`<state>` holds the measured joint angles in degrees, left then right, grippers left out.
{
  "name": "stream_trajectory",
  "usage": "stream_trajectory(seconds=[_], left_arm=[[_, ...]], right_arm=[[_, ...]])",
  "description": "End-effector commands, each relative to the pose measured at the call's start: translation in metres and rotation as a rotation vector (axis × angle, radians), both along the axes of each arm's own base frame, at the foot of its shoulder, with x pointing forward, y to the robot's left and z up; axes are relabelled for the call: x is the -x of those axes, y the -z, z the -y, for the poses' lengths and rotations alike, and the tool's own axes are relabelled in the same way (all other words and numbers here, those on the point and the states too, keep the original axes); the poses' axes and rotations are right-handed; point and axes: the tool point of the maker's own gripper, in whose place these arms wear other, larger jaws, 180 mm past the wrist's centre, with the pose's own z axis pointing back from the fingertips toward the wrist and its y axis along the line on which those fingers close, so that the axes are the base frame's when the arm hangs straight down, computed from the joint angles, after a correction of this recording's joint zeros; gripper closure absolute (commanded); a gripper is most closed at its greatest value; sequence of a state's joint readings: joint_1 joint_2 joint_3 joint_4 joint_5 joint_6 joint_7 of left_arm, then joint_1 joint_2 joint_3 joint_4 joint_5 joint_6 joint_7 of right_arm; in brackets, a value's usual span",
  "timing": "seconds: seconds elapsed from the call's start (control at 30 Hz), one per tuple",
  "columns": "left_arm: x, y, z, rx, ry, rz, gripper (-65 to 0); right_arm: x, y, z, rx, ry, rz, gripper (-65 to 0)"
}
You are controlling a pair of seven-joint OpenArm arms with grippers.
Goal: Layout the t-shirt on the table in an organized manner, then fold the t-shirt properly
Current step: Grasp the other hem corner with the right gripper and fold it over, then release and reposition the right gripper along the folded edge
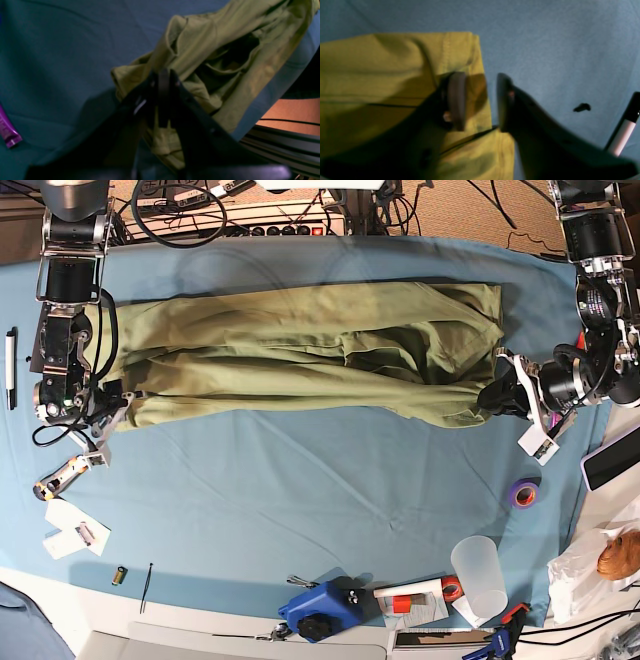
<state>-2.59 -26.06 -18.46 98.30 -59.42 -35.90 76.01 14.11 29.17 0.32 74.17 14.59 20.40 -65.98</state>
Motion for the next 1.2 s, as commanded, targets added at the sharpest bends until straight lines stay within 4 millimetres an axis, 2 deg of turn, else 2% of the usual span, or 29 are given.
stream_trajectory(seconds=[0.0,0.13,0.17,0.23,0.47,0.73,0.97,1.07,1.17], left_arm=[[-0.008,-0.015,-0.003,0.006,-0.001,0.053,0.0],[-0.009,-0.016,-0.002,0.010,-0.004,0.059,0.0],[-0.009,-0.016,-0.002,0.011,-0.004,0.061,0.0],[-0.010,-0.017,-0.002,0.014,-0.005,0.065,0.0],[-0.010,-0.017,-0.001,0.018,-0.006,0.065,0.0],[-0.008,-0.015,-0.001,0.015,-0.005,0.058,0.0],[-0.006,-0.013,-0.002,0.014,-0.005,0.051,0.0],[-0.006,-0.013,-0.002,0.014,-0.005,0.051,0.0],[-0.006,-0.012,-0.002,0.011,-0.006,0.050,0.0]], right_arm=[[-0.007,-0.015,0.011,0.028,0.013,0.029,-11.4],[-0.005,-0.014,0.012,0.031,0.016,0.018,-10.4],[-0.006,-0.015,0.013,0.036,0.016,0.018,-8.5],[-0.006,-0.016,0.014,0.042,0.016,0.019,0.0],[-0.011,-0.023,0.020,0.091,0.009,0.043,0.0],[-0.024,-0.051,-0.003,0.059,-0.042,0.122,0.0],[-0.027,-0.055,-0.003,0.066,-0.046,0.144,0.0],[-0.028,-0.063,0.002,0.006,-0.019,0.180,0.0],[-0.032,-0.087,0.004,-0.175,0.002,0.294,0.0]])
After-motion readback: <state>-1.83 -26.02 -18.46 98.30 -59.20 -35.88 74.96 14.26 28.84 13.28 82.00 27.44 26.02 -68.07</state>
